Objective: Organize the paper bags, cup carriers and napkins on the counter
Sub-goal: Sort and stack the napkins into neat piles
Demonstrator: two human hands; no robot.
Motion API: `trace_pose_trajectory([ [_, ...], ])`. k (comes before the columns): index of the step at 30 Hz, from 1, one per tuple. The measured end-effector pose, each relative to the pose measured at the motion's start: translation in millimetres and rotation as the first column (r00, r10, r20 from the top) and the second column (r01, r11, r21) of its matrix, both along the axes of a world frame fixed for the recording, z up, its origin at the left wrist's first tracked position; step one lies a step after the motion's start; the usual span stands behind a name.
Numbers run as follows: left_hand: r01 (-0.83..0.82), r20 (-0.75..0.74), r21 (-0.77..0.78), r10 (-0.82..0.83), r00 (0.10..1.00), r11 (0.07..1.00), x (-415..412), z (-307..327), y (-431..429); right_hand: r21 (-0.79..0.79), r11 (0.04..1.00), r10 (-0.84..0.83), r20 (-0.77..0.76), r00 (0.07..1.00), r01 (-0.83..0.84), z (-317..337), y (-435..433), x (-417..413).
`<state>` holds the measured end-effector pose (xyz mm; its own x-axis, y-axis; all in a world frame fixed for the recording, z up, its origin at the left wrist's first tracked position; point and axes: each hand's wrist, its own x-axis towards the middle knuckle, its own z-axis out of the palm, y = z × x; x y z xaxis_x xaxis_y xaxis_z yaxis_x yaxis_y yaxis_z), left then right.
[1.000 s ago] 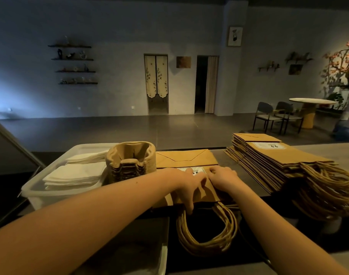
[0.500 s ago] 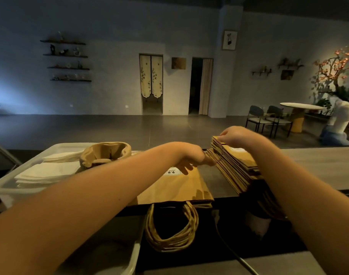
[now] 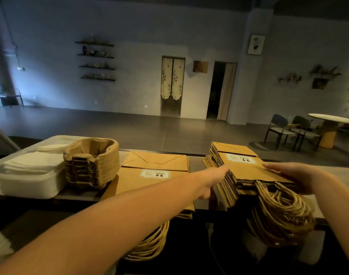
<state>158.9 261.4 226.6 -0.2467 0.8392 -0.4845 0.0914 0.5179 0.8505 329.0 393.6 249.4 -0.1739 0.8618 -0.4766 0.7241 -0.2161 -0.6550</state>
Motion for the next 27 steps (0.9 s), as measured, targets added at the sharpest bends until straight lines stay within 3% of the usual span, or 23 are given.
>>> trace_pose_trajectory([
  [6, -0.125, 0.142, 0.048, 0.117, 0.983, 0.991, 17.0, -10.5, 24.0, -0.065, 0.996, 0.06, -0.106, 0.993, -0.067, -14.7, 8.1, -1.5],
  [15, -0.17, 0.127, 0.09, 0.158, 0.979, 0.981, -11.5, -10.4, 7.2, -0.091, 0.987, 0.112, -0.221, 0.969, -0.135, -21.0, -8.1, -31.7],
  [21, -0.199, 0.103, 0.097, 0.189, 0.977, 0.975, -21.0, -18.7, -2.6, -0.09, 0.984, 0.133, -0.192, 0.972, -0.153, -22.5, -22.8, -47.7],
  [25, -0.22, 0.172, 0.123, 0.198, 0.965, 0.968, -20.0, -14.7, -7.2, -0.109, 0.991, 0.052, -0.256, 0.965, -0.082, -19.4, -33.7, -47.0],
  [27, -0.226, 0.146, 0.14, 0.206, 0.968, 0.964, -17.9, -8.6, -12.5, -0.03, 0.999, 0.032, -0.232, 0.972, -0.04, -17.5, -37.2, -47.6],
])
